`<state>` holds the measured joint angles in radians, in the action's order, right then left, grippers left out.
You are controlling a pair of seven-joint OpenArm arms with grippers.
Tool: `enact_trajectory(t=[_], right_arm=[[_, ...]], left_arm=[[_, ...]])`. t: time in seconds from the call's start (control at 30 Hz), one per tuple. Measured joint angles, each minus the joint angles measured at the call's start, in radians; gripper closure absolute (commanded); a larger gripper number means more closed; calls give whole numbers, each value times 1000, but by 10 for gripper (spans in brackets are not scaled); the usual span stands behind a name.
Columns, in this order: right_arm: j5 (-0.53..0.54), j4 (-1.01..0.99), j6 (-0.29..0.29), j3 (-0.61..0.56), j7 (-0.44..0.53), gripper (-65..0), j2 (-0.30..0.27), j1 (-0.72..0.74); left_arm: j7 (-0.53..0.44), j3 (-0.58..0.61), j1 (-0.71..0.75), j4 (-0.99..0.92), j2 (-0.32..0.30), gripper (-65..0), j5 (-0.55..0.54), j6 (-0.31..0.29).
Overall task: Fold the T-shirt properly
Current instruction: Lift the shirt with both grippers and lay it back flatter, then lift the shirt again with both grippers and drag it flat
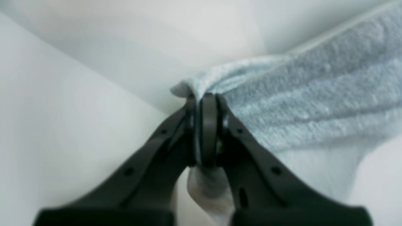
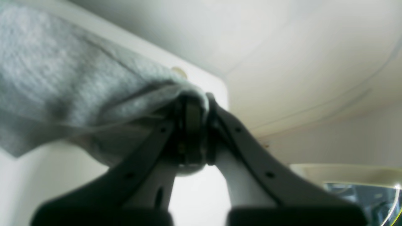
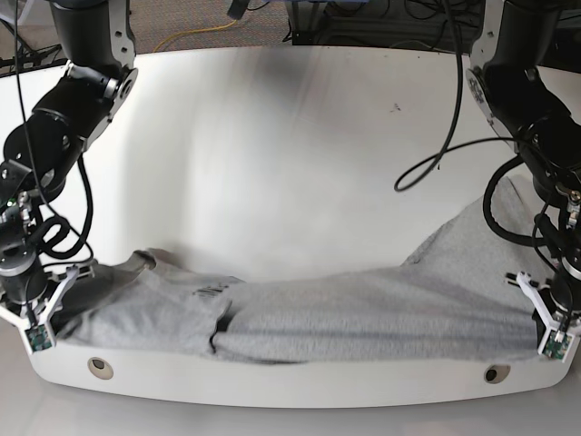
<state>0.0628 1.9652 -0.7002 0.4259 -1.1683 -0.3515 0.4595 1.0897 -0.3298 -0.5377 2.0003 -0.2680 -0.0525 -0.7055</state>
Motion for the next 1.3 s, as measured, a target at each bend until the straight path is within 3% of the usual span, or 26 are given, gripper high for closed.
enact_trajectory(t=[0.27, 0.43, 0.87, 0.97, 1.3], right_arm=[[49, 26, -2, 134, -15, 0, 108, -278], [103, 29, -3, 172, -11, 0, 116, -409], [136, 28, -3, 171, -11, 0, 119, -633], [137, 28, -3, 170, -9, 0, 145, -666], [149, 27, -7, 169, 5, 0, 187, -748]], left_arm=[[-2, -11, 274, -2, 6, 0, 3, 1], [-5, -12, 432, -2, 10, 0, 0, 2], [-13, -160, 774, -4, 117, 0, -5, 0], [-7, -232, 829, -4, 163, 0, 2, 0], [-14, -390, 911, -5, 171, 0, -12, 0]])
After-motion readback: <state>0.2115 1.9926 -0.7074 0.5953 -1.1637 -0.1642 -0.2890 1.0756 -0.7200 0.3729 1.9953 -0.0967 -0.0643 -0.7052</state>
